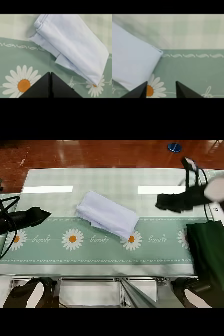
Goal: Fold the shirts.
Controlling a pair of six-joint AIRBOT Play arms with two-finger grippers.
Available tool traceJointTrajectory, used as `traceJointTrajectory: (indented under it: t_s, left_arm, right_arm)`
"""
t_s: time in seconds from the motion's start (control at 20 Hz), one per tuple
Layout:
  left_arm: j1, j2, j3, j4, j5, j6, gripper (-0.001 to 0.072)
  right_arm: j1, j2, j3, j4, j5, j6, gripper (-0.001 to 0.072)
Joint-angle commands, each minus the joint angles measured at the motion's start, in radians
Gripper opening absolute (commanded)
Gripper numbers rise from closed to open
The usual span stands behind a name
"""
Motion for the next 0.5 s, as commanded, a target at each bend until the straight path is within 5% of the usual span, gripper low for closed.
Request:
traceJointTrajectory:
  t_s: [0.0,0.1,0.35,0.45]
  left_arm:
    - [-0.001,-0.001,-0.001,0.000,0.003,0.000,0.0021]
    - [-0.001,-0.002,-0.001,0.000,0.006,0.000,0.0021]
    - [-0.001,-0.002,-0.001,0.000,0.005,0.000,0.0021]
    - [-0.001,-0.002,-0.001,0.000,0.006,0.000,0.0021]
  right_arm:
    - [-0.008,0.222,-0.480,0.092,-0.453,0.346,0.0410]
    - [0.009,0.166,-0.595,0.346,-0.610,0.232,0.0409]
    - [0.009,-0.130,-0.543,0.914,-0.523,-0.397,0.0409]
    - [0.009,-0.255,-0.470,1.034,-0.431,-0.554,0.0410]
